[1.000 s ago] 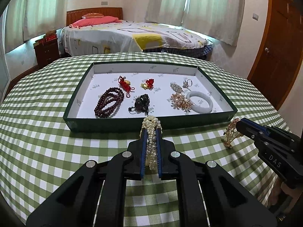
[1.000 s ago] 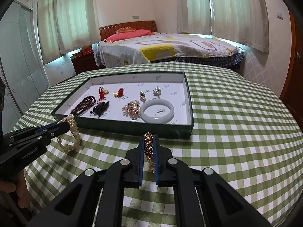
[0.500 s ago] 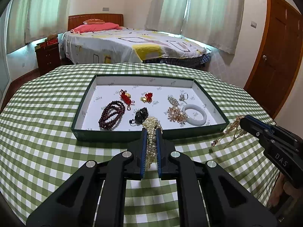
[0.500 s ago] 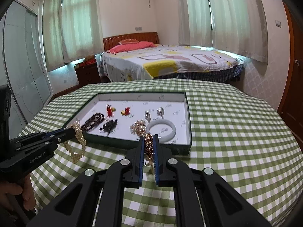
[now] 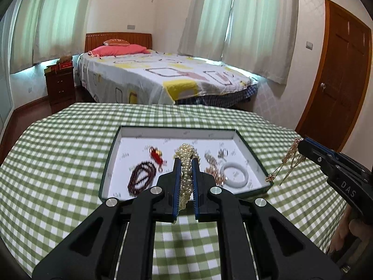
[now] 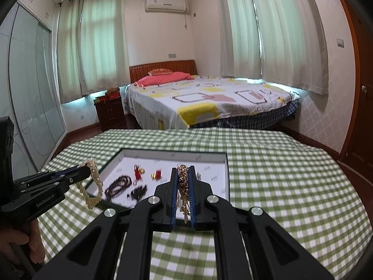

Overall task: Organize jewelry
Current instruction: 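Lift the pearl necklace and gold chain into the tray and release both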

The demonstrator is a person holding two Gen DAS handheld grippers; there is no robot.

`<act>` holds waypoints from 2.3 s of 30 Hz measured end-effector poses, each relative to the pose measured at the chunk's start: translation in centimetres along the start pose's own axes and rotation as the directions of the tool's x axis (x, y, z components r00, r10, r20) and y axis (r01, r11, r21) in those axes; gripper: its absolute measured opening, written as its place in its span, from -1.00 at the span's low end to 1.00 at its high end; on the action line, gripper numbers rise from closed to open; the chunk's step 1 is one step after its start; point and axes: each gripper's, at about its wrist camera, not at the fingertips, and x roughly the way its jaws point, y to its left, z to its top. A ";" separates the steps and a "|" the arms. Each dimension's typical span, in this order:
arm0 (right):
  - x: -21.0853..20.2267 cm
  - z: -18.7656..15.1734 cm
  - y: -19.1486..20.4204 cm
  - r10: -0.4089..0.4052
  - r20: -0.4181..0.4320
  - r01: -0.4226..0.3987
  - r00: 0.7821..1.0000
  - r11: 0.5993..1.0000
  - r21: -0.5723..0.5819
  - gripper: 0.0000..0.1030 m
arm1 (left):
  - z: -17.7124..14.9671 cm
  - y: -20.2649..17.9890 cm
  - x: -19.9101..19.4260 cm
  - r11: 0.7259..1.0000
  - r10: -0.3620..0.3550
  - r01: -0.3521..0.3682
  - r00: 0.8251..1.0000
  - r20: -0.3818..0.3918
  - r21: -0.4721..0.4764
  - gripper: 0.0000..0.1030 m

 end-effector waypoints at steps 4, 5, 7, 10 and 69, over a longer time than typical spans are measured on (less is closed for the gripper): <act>0.6 1.6 -0.1 -0.004 0.033 0.005 0.999 1.000 -0.016 -0.82 | 1.4 0.1 0.4 1.000 0.003 -0.004 1.000 0.028 0.009 -0.82; 0.7 2.0 -0.1 -0.006 0.044 0.006 0.999 1.000 -0.021 -0.82 | 1.7 0.1 0.5 1.000 0.005 -0.005 0.999 0.034 0.010 -0.82; 1.1 2.7 -0.1 -0.007 0.057 0.008 0.998 1.000 -0.026 -0.82 | 2.5 0.3 0.8 1.000 0.008 -0.008 0.999 0.046 0.011 -0.82; 2.0 3.7 -0.3 -0.010 0.076 0.012 0.997 0.999 -0.033 -0.82 | 3.6 0.6 1.4 1.000 0.015 -0.017 0.998 0.065 0.016 -0.82; 22.1 1.3 -5.1 -0.042 -0.354 0.048 0.934 0.999 0.007 -0.82 | 4.2 6.6 21.6 0.987 0.159 -0.152 0.935 -0.316 0.047 -0.82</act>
